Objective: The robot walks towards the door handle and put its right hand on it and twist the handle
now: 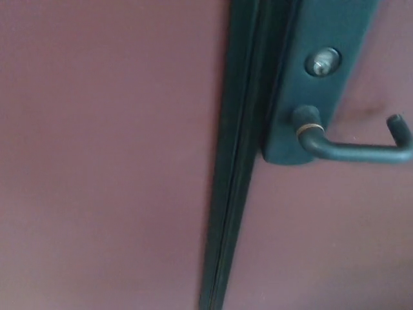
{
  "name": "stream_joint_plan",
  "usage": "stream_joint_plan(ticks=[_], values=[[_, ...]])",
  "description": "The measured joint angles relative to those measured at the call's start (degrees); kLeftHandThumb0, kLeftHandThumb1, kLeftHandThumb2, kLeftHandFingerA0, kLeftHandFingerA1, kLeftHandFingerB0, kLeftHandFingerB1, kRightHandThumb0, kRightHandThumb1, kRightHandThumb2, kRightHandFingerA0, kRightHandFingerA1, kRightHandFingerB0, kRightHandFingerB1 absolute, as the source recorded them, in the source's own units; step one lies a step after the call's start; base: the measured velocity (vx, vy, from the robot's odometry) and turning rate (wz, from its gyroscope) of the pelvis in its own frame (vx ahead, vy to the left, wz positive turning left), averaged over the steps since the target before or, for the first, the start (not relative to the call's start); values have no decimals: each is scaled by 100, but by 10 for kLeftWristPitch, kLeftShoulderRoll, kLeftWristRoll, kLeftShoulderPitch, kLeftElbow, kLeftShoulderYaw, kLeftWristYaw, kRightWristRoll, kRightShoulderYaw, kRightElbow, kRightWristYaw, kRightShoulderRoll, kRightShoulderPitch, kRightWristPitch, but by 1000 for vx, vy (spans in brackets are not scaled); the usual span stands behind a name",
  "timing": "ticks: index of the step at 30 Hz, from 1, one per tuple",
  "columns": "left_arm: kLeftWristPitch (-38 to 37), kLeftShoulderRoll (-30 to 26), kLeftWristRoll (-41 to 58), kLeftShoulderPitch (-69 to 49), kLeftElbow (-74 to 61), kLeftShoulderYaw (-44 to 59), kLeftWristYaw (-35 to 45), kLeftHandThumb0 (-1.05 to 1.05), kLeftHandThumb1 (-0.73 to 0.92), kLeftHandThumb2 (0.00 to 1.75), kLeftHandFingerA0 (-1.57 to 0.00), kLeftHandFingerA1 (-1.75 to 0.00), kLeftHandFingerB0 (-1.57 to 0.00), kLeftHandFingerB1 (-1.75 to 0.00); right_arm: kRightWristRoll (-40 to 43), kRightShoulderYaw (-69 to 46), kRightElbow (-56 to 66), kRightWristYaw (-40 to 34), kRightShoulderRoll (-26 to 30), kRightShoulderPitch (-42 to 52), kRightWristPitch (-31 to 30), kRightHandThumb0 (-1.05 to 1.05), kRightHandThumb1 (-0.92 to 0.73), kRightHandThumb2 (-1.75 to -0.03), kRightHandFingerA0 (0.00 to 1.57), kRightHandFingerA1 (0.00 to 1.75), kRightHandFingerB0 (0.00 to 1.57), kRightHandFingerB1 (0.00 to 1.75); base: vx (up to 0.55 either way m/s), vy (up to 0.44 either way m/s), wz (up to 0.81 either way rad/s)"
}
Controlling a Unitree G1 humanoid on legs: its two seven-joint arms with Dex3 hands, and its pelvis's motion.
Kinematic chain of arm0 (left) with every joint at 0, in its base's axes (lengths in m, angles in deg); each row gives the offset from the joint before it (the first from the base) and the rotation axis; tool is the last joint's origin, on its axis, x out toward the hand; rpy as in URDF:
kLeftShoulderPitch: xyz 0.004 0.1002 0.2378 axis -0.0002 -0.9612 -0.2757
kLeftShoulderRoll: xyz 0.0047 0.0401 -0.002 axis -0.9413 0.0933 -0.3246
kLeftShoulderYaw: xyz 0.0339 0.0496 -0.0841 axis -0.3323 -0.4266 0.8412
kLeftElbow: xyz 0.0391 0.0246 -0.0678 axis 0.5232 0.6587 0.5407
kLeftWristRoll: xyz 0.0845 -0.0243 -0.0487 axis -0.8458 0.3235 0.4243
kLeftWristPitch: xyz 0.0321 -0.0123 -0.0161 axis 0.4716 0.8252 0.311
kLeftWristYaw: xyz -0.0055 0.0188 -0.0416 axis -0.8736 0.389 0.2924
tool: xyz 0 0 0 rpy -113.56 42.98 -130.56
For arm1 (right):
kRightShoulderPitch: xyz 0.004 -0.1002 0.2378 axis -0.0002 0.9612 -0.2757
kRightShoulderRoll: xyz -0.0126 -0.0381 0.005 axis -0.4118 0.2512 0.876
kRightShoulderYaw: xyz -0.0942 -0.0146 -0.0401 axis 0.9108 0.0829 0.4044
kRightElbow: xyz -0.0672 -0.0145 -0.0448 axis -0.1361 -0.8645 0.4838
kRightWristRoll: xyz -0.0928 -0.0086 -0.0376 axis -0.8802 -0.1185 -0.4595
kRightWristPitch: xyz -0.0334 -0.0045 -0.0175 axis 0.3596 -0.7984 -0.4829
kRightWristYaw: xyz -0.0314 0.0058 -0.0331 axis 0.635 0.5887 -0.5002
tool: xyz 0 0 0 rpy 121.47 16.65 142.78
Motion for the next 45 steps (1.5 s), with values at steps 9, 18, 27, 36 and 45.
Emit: stream_joint_plan(ticks=[9,18,27,36,45], values=[[-2,-1,-1,5,-1,-7,0,-29,61,58,-61,-45,-51,-40,0,-4,1,4,0,-9,0,-37,-55,-76,71,57,53,50,-6,-19,3],[-2,-1,-2,5,0,-7,-1,-30,61,58,-61,-45,-52,-40,-8,6,-1,3,0,-14,-8,-36,-55,-76,70,57,53,50,-8,-28,1],[-2,-1,-5,7,0,-12,-2,-30,61,58,-63,-45,-52,-41,-7,-6,-1,10,0,-18,-8,-36,-56,-77,71,57,53,51,0,0,0],[-1,-1,-6,17,0,-17,-2,-30,61,58,-64,-46,-52,-41,-7,-12,0,18,0,-29,-9,-37,-56,-77,71,57,52,50,0,0,0],[-1,-1,-9,23,0,-23,-2,-30,60,58,-64,-46,-52,-41,-9,-6,2,22,0,-30,-9,-29,-65,-59,73,45,56,39,0,0,0]])
